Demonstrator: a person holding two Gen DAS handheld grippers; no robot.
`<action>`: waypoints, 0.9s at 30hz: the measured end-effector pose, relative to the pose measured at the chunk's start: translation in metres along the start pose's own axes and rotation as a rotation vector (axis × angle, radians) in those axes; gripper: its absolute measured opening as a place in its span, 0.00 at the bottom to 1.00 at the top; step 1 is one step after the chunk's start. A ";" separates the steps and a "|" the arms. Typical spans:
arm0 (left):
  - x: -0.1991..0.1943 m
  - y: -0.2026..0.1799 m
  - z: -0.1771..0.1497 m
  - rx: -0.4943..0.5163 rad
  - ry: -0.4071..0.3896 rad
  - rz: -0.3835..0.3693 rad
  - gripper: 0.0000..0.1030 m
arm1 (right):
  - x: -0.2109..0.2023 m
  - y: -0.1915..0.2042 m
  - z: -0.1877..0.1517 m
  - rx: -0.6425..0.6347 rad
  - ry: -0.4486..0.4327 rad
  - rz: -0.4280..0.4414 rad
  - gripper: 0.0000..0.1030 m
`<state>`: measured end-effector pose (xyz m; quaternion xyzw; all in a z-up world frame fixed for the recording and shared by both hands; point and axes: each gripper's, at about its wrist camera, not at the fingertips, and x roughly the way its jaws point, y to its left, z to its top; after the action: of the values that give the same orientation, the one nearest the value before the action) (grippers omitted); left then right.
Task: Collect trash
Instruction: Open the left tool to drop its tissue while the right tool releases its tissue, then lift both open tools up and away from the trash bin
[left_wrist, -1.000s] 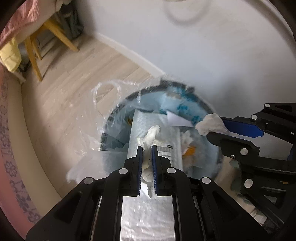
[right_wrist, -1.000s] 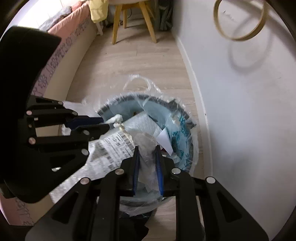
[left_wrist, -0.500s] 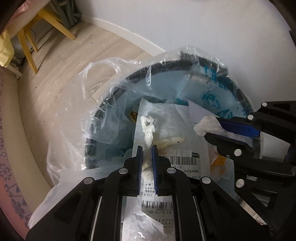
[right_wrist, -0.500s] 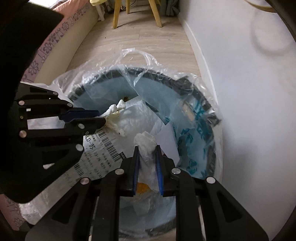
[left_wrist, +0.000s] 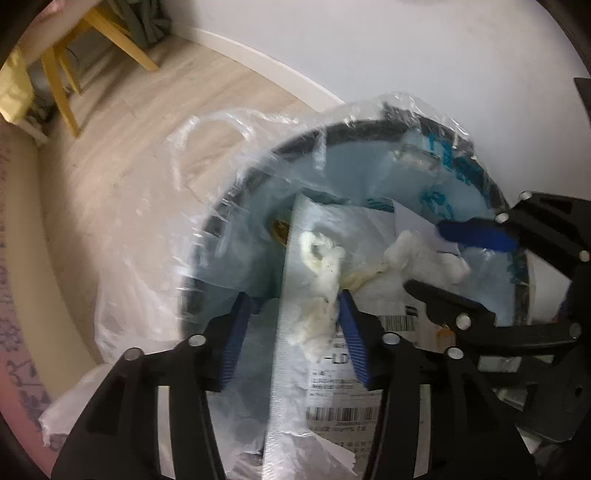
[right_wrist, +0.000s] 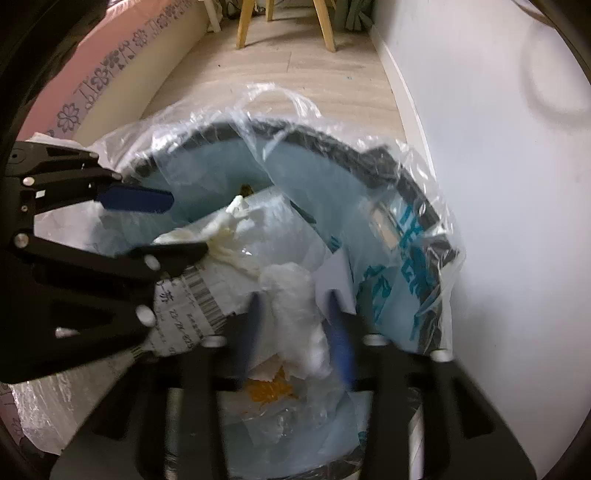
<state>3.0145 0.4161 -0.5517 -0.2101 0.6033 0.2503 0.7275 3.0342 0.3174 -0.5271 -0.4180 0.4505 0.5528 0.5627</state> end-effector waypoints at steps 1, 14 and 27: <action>-0.002 0.000 0.000 0.004 -0.006 0.016 0.54 | -0.002 0.001 -0.001 -0.009 -0.002 -0.005 0.43; -0.029 -0.009 0.002 -0.001 -0.043 0.066 0.76 | -0.028 0.004 0.000 -0.049 -0.023 -0.073 0.76; -0.061 -0.002 -0.010 -0.032 -0.076 0.127 0.94 | -0.059 0.011 0.001 -0.058 -0.063 -0.106 0.93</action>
<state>2.9993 0.4022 -0.4935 -0.1733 0.5835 0.3135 0.7289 3.0243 0.3038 -0.4695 -0.4397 0.3935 0.5478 0.5930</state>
